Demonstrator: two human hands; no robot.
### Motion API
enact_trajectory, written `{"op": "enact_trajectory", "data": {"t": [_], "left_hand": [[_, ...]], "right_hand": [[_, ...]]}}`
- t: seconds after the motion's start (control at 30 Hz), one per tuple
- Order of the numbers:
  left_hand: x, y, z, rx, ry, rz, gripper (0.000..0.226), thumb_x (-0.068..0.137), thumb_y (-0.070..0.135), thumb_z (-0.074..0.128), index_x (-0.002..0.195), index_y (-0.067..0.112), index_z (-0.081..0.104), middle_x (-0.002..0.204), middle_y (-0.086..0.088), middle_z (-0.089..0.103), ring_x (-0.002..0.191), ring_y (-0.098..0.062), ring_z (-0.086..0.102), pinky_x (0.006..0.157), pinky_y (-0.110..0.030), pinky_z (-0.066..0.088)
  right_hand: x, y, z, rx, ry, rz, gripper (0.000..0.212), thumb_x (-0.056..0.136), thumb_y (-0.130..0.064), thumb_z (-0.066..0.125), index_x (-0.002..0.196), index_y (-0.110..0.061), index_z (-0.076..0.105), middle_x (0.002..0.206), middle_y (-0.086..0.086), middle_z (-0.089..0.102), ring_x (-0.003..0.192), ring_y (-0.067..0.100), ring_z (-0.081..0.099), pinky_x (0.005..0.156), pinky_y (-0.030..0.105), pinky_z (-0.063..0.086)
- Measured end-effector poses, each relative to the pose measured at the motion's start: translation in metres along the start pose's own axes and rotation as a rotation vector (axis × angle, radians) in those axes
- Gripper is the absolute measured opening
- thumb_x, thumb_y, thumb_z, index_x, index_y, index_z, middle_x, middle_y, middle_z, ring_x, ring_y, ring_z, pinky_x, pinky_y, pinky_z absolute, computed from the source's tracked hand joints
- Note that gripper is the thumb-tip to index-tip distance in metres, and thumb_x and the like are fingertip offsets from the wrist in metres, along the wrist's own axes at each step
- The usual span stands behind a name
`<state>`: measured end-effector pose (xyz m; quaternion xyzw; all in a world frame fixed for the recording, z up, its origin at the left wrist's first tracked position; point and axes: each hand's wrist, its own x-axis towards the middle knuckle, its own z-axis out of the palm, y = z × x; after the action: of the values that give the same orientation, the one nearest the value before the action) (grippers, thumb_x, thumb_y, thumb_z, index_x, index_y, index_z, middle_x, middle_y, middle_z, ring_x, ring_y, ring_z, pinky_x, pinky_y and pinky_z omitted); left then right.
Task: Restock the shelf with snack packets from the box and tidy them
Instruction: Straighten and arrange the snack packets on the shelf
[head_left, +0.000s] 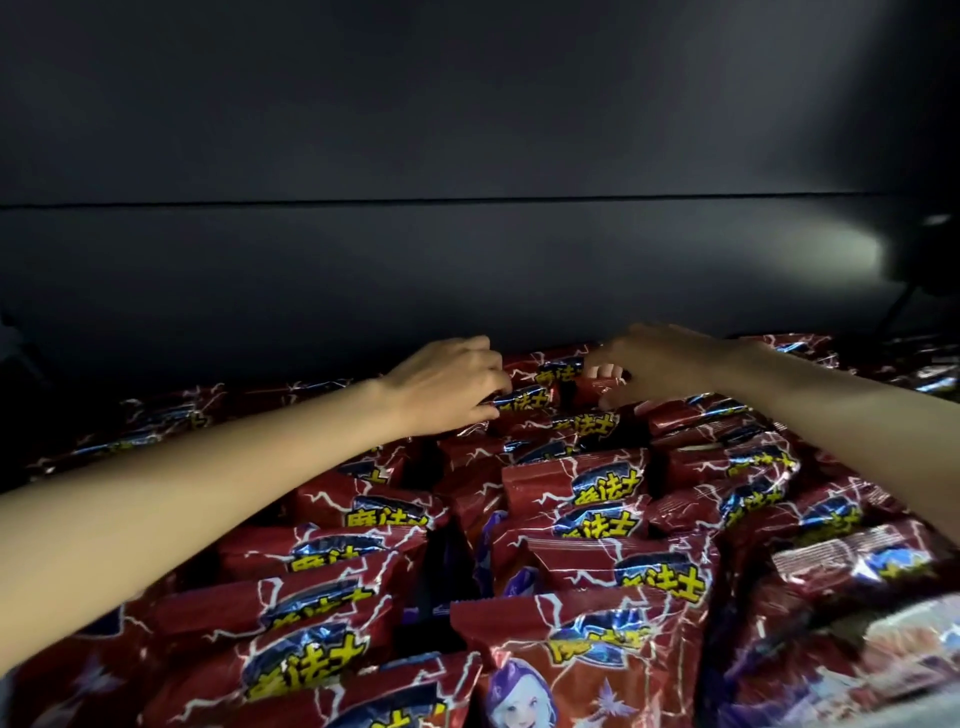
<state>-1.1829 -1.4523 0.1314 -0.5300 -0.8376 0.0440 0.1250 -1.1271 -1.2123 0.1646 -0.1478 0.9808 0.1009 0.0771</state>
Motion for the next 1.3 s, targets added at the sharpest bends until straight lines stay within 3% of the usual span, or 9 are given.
{"op": "enact_trajectory", "data": {"t": [0.1,0.23,0.4,0.57,0.73,0.87,0.97,1.1,1.3], "left_hand": [[0.005,0.004,0.004,-0.001,-0.008,-0.004,0.044,0.098,0.037,0.045,0.137,0.018,0.048,0.129,0.002,0.055,0.117,-0.014,0.044,0.1,-0.028,0.034],[0.018,0.013,0.006,-0.015,-0.021,-0.067,0.056,0.097,0.051,0.034,0.139,0.016,0.044,0.123,0.0,0.058,0.114,-0.016,0.046,0.098,-0.028,0.033],[0.017,0.019,0.007,-0.172,-0.08,-0.023,0.044,0.094,0.05,0.046,0.12,0.02,0.064,0.113,0.003,0.061,0.104,-0.012,0.05,0.088,-0.024,0.039],[0.011,0.02,0.003,-0.324,-0.104,-0.01,0.036,0.091,0.04,0.058,0.12,0.02,0.065,0.117,0.01,0.058,0.103,-0.006,0.056,0.087,-0.019,0.04],[0.009,0.023,0.001,-0.385,-0.132,0.012,0.034,0.091,0.035,0.059,0.121,0.021,0.064,0.122,0.011,0.056,0.107,-0.003,0.053,0.09,-0.015,0.035],[0.007,0.022,0.003,-0.415,-0.148,-0.004,0.034,0.092,0.034,0.059,0.122,0.021,0.063,0.13,0.008,0.056,0.115,-0.005,0.052,0.095,-0.013,0.033],[0.005,0.023,0.004,-0.438,-0.142,-0.022,0.034,0.092,0.033,0.058,0.122,0.019,0.063,0.125,0.006,0.061,0.113,-0.007,0.056,0.098,-0.018,0.038],[0.003,0.024,0.004,-0.435,-0.125,-0.013,0.034,0.092,0.033,0.058,0.123,0.018,0.063,0.125,0.005,0.062,0.112,-0.007,0.056,0.096,-0.015,0.037],[0.002,0.023,0.006,-0.377,-0.143,-0.015,0.04,0.096,0.036,0.051,0.131,0.018,0.055,0.133,0.004,0.056,0.119,-0.008,0.051,0.096,-0.011,0.03]], "right_hand": [[-0.006,0.005,0.0,0.08,-0.031,0.007,0.041,0.088,-0.031,0.066,0.126,-0.023,0.054,0.123,-0.003,0.061,0.108,0.016,0.058,0.09,0.032,0.047],[-0.005,0.005,0.005,0.07,0.026,0.049,0.038,0.09,-0.025,0.061,0.127,-0.021,0.054,0.121,0.001,0.062,0.104,0.021,0.059,0.085,0.032,0.048],[0.0,0.01,0.009,0.162,0.128,0.132,0.024,0.092,-0.027,0.059,0.113,-0.016,0.063,0.11,-0.001,0.067,0.098,0.019,0.061,0.081,0.027,0.043],[0.005,0.009,0.009,0.224,0.235,0.154,0.018,0.09,-0.029,0.063,0.099,-0.015,0.069,0.096,0.001,0.07,0.089,0.019,0.063,0.081,0.028,0.047],[0.016,-0.012,0.01,0.321,0.3,0.033,0.019,0.089,-0.027,0.065,0.102,-0.014,0.07,0.098,0.001,0.07,0.089,0.014,0.064,0.084,0.028,0.048],[0.012,0.0,0.004,0.406,0.217,0.002,0.026,0.084,-0.026,0.071,0.108,-0.015,0.067,0.1,-0.001,0.07,0.09,0.01,0.065,0.086,0.028,0.051],[0.003,0.01,0.003,0.298,0.157,-0.017,0.028,0.081,-0.027,0.074,0.106,-0.017,0.065,0.101,-0.004,0.069,0.092,0.01,0.063,0.086,0.03,0.049],[0.011,-0.001,0.005,0.013,0.101,-0.023,0.034,0.085,-0.039,0.067,0.114,-0.022,0.063,0.107,-0.008,0.066,0.099,0.014,0.061,0.076,0.027,0.044],[0.019,-0.012,0.006,0.07,0.365,-0.011,0.016,0.085,-0.033,0.068,0.094,-0.022,0.062,0.086,-0.006,0.066,0.078,0.013,0.057,0.068,0.026,0.038]]}}
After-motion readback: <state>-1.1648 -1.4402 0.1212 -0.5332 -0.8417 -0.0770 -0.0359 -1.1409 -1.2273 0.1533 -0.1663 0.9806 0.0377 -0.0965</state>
